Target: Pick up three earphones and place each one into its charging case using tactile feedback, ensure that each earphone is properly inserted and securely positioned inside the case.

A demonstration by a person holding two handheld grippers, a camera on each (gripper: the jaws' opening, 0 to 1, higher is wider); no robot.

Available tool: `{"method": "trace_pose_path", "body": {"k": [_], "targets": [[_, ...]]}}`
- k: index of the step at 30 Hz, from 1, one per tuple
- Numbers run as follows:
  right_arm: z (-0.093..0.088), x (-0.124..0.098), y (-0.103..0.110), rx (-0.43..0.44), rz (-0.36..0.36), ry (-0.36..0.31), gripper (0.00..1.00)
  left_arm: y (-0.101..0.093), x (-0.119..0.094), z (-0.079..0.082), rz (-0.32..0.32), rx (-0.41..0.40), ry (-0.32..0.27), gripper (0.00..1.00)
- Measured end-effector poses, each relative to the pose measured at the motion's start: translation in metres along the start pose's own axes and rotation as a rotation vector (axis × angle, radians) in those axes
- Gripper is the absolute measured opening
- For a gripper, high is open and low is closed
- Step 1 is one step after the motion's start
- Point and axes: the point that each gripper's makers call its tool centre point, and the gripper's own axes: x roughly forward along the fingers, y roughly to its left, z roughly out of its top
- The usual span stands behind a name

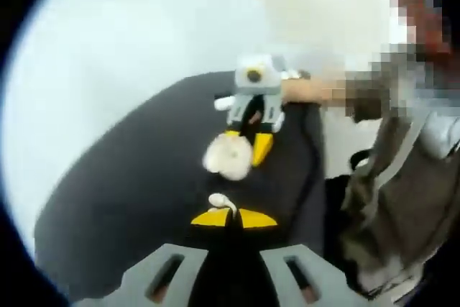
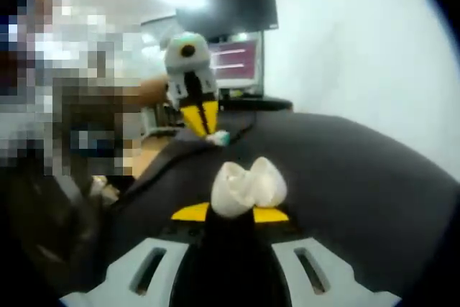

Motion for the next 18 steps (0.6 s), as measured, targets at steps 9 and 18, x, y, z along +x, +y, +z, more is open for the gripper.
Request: {"method": "trace_pose_path", "body": {"k": [9,18], "targets": [[0.0,0.0,-0.001,0.0,-0.001,0.0,0.22,-0.012,0.015,0.0,-0.246,-0.489,0.167,0.01],[0.0,0.001,0.001,-0.002,-0.002,0.0,0.21,0.016,0.025,0.003,-0.158,-0.502,0.135,0.02]]}}
